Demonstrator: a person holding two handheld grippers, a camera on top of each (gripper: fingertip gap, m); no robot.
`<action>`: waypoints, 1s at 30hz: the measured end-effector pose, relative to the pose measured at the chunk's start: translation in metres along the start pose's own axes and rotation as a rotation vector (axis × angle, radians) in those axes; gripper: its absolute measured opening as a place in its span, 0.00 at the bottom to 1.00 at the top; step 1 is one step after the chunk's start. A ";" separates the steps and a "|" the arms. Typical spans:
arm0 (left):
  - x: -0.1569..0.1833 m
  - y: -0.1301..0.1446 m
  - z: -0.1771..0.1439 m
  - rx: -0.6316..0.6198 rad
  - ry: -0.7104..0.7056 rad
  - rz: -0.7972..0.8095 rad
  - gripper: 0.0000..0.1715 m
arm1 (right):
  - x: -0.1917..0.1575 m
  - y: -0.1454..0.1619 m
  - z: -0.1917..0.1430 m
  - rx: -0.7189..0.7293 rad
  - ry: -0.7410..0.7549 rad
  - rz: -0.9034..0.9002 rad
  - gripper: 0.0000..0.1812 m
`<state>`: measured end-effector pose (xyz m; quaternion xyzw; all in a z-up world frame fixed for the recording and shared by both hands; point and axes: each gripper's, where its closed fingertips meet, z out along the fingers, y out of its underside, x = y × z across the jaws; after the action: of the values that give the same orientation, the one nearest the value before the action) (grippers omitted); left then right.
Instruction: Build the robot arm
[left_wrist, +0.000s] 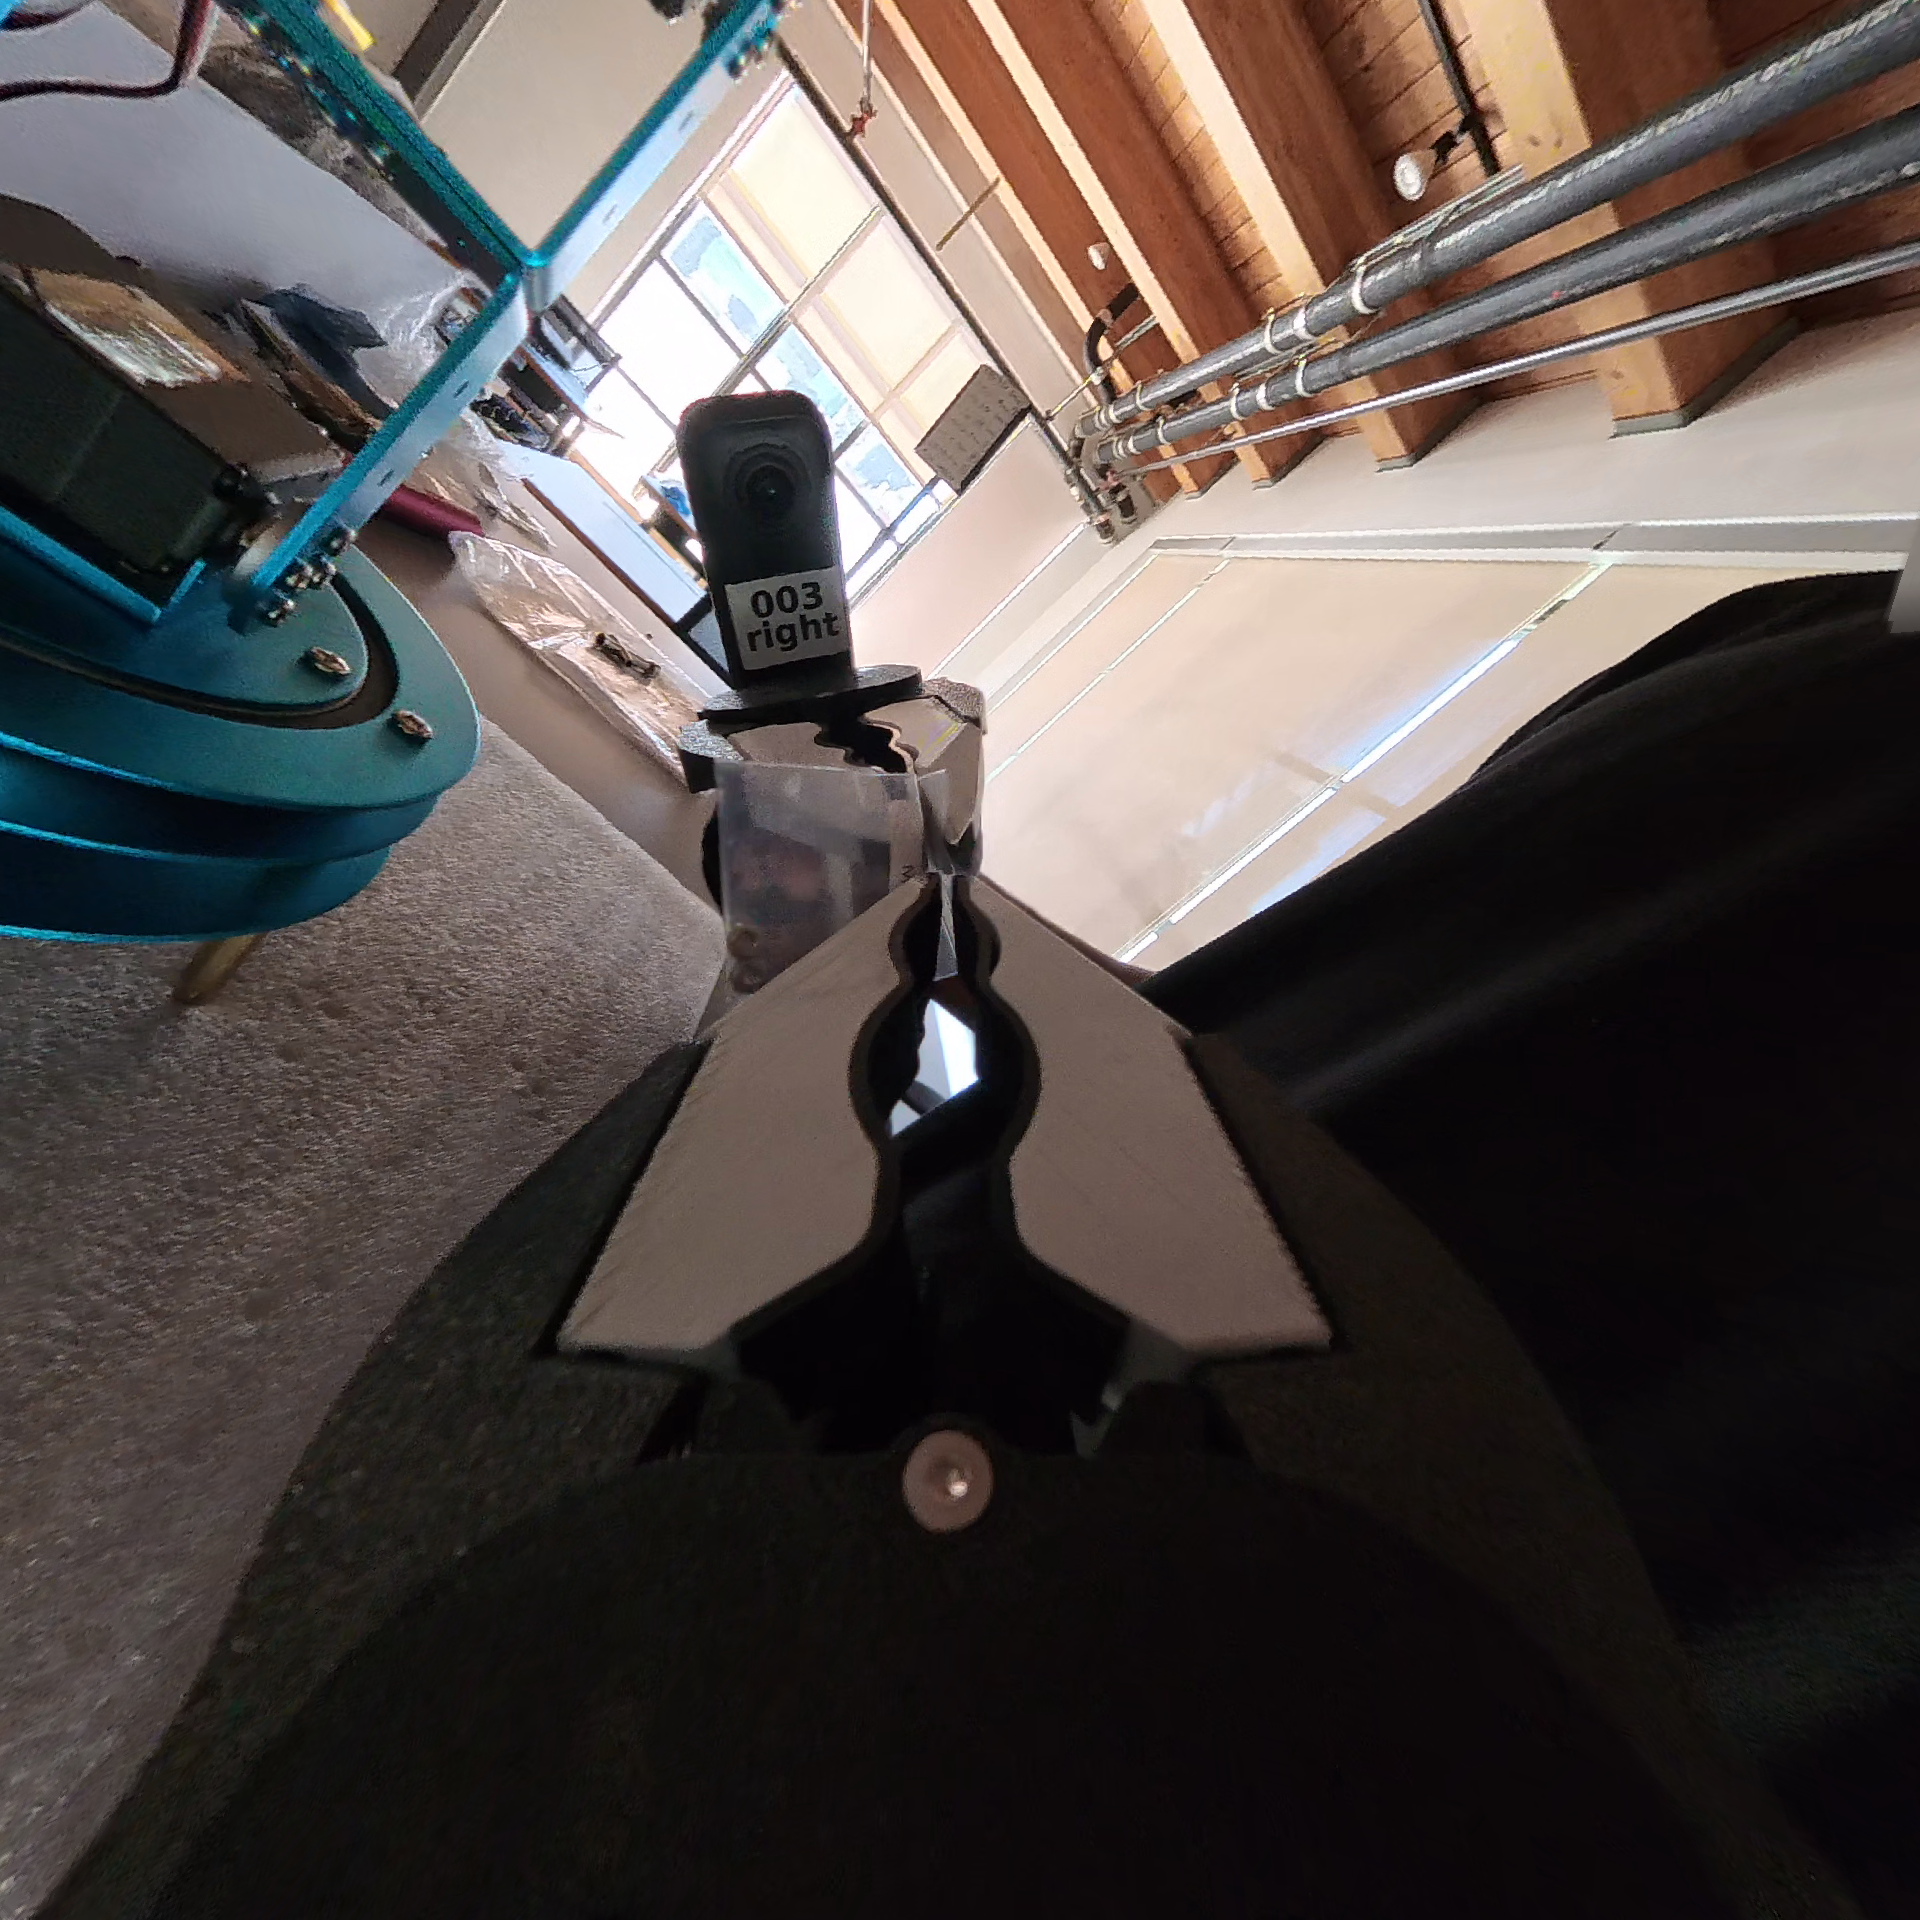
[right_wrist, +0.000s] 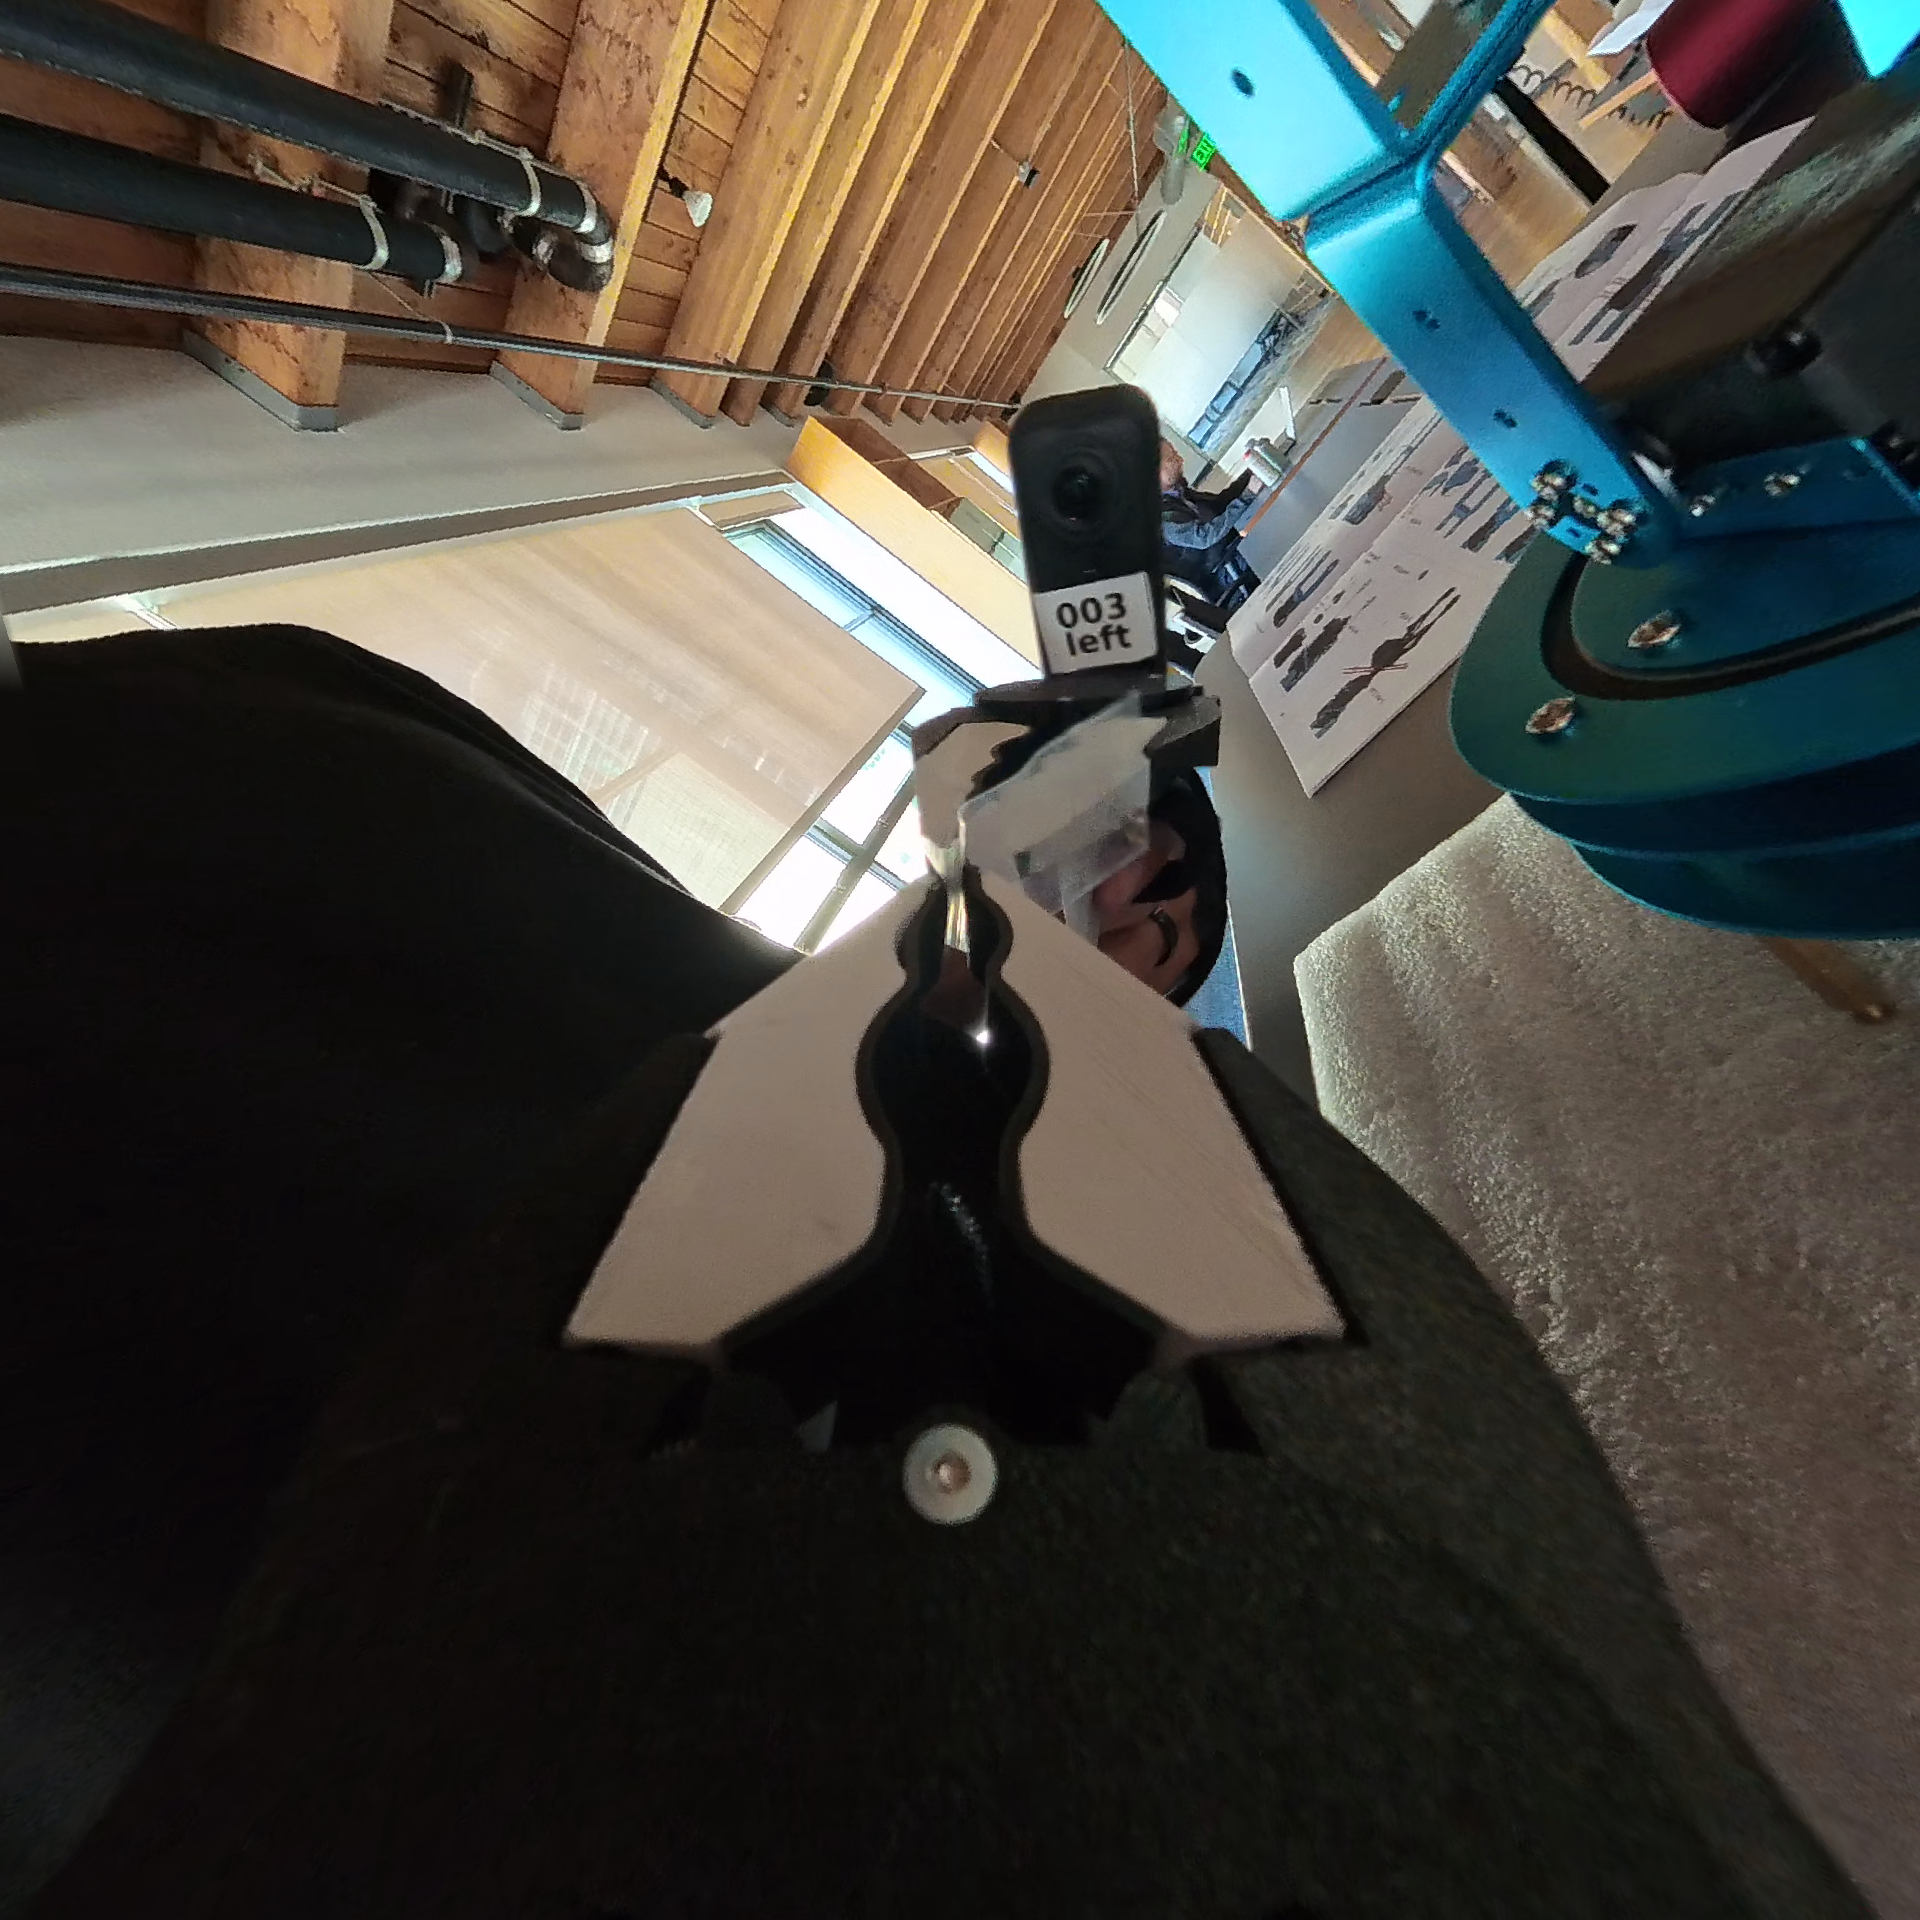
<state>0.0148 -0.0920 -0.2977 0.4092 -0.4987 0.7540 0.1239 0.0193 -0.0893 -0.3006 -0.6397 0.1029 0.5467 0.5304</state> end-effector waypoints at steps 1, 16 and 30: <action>0.000 0.001 0.000 -0.006 -0.007 0.006 0.01 | 0.001 0.000 0.000 -0.003 0.005 -0.001 0.01; -0.011 0.008 -0.003 -0.055 -0.089 0.026 0.05 | 0.015 0.007 0.000 -0.037 0.090 -0.018 0.01; -0.014 0.014 -0.001 -0.082 -0.110 0.035 0.00 | 0.014 0.008 0.001 -0.040 0.085 -0.020 0.01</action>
<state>0.0148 -0.0945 -0.3170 0.4357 -0.5423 0.7114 0.1000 0.0185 -0.0854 -0.3164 -0.6737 0.1081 0.5157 0.5181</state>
